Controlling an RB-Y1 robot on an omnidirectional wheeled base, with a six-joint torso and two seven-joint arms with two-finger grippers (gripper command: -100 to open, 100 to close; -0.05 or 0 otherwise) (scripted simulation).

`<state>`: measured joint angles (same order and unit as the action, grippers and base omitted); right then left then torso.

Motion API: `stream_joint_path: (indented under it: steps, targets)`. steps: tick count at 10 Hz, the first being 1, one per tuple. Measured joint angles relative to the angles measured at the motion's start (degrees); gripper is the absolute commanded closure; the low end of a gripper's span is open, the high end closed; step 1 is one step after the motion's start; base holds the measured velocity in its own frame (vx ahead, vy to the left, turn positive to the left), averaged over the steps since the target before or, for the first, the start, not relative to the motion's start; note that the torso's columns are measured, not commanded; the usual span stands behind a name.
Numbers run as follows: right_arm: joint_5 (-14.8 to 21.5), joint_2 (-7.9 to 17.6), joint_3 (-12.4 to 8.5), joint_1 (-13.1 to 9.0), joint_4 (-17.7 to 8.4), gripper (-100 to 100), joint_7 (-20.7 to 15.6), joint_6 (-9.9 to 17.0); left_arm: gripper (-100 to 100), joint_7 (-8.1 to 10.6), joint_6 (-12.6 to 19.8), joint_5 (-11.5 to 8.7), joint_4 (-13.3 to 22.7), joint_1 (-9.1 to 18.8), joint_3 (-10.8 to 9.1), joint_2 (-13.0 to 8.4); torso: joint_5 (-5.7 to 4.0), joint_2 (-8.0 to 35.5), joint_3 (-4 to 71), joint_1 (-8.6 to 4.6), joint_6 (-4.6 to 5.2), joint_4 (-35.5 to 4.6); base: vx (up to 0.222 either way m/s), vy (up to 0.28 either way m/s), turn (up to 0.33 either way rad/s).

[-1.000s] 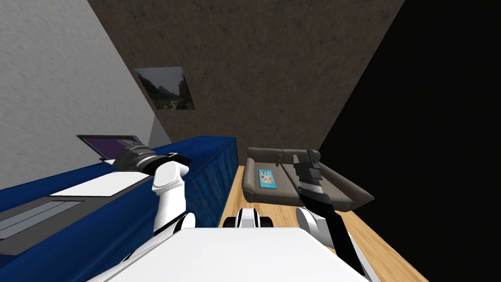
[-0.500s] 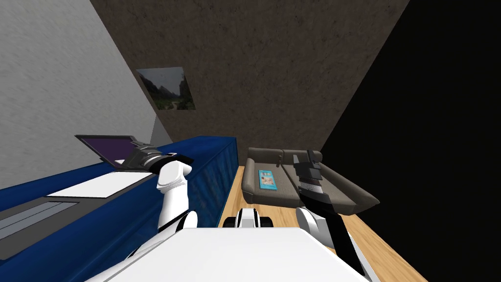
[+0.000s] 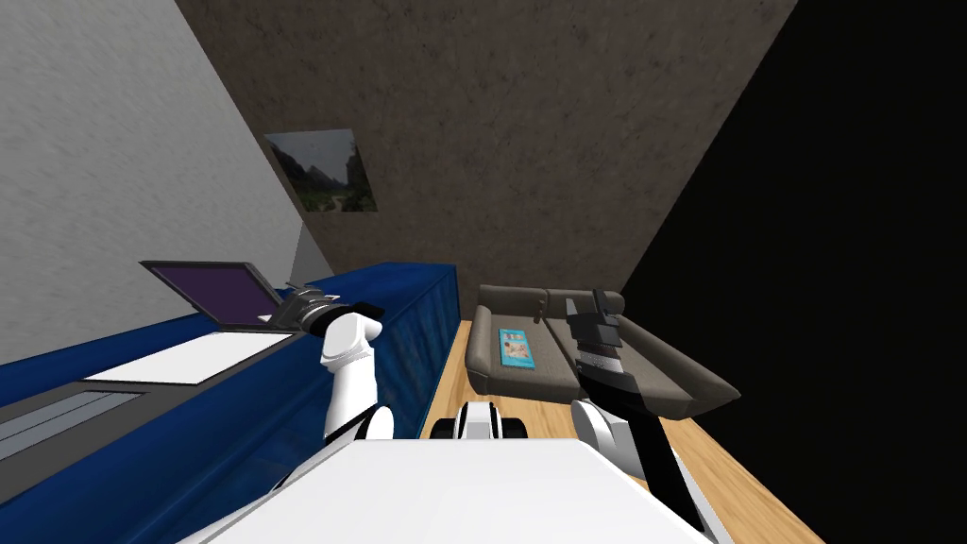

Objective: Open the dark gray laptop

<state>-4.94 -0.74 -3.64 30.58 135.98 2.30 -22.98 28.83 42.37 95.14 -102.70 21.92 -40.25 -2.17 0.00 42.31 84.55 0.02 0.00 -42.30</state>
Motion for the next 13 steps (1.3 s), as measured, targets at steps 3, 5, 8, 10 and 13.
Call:
stream_joint_path:
  steps: [3, 5, 8, 10, 13]
  targets:
    - [0.00, 0.01, -0.01, 0.00, 0.00, 0, 0.00, 0.00, -100, -2.26, 0.05, -0.94, 0.23, 1.89, 0.00, -0.46, 0.08, -0.02, 0.01, 0.27, -0.01, 0.01, -0.001, 0.074, 0.012]
    - [0.00, 0.00, 0.00, 0.00, 0.00, 0, 0.00, 0.00, 100, -1.86, -0.10, -0.64, -0.03, 1.28, 0.13, -0.25, 0.01, 0.03, -0.06, -0.34, -0.12, 0.03, 0.012, -0.055, -0.015]
    - [0.00, 0.00, 0.00, 0.00, 0.00, 0, 0.00, 0.00, 100, 0.04, -0.20, 0.10, -0.61, 0.23, -0.18, -0.08, 0.05, 0.05, -0.05, 0.09, 0.02, -0.04, 0.012, -0.013, 0.001]
    - [0.00, 0.00, 0.00, 0.00, 0.00, 0, 0.00, 0.00, 100, 2.66, -0.22, 0.21, -2.02, -0.42, -0.74, 0.59, 0.08, -0.01, -0.01, 0.21, -0.04, -0.02, 0.010, 0.008, 0.001]
    - [0.00, 0.00, 0.00, 0.00, 0.00, 0, 0.00, 0.00, 100, 7.27, -0.21, 0.52, -3.81, -1.36, -1.64, 1.36, 0.14, -0.09, 0.03, 0.24, -0.02, 0.03, 0.012, 0.009, -0.003]
